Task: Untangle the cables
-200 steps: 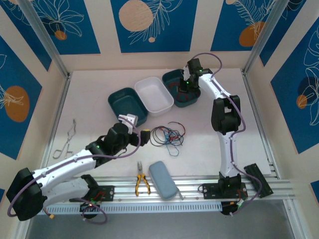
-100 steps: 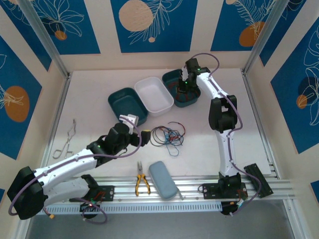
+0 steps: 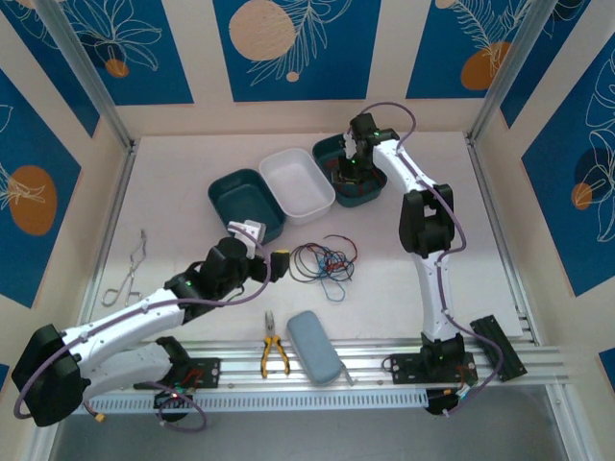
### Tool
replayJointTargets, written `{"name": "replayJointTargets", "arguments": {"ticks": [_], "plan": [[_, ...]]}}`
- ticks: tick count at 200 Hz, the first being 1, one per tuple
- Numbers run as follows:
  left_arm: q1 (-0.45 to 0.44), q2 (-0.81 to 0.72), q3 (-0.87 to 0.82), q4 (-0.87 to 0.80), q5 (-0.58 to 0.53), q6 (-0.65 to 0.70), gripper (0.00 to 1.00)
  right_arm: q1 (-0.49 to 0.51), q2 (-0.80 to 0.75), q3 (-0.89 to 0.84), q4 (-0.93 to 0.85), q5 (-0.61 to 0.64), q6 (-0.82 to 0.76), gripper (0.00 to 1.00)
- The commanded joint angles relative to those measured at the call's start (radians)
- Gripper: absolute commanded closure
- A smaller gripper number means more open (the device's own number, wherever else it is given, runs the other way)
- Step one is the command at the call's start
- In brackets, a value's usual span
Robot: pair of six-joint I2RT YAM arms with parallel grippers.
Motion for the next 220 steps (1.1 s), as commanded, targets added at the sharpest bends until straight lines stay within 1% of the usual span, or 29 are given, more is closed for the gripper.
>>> {"name": "replayJointTargets", "arguments": {"ticks": [1,35,60,81,102,134,159,179,220], "plan": [[-0.004,-0.019,-0.011,-0.002,-0.015,-0.010,0.00,0.011,-0.130,0.003,-0.015,0.028,0.014,0.66],[-0.004,-0.017,-0.013,0.004,-0.008,-0.012,0.00,0.026,-0.214,-0.041,-0.015,0.073,0.034,0.65],[-0.004,-0.017,-0.014,0.006,-0.004,-0.014,0.00,0.037,-0.294,-0.109,-0.002,0.102,0.057,0.64],[-0.004,-0.008,-0.007,0.016,-0.004,-0.023,0.00,0.049,-0.383,-0.208,0.011,0.123,0.099,0.64],[-0.004,0.024,0.013,0.031,0.004,-0.038,0.00,0.065,-0.492,-0.362,0.043,0.142,0.154,0.64],[-0.005,0.140,0.090,0.040,0.069,-0.017,0.00,0.079,-0.651,-0.605,0.100,0.134,0.242,0.63],[-0.005,0.262,0.170,0.026,0.119,-0.011,0.00,0.082,-0.736,-0.748,0.109,0.112,0.285,0.62],[-0.006,0.362,0.230,0.031,0.176,-0.016,0.00,0.085,-0.785,-0.845,0.103,0.104,0.309,0.63],[-0.010,0.534,0.325,0.044,0.282,-0.025,0.07,0.084,-0.824,-0.982,0.116,0.088,0.346,0.63]]}}
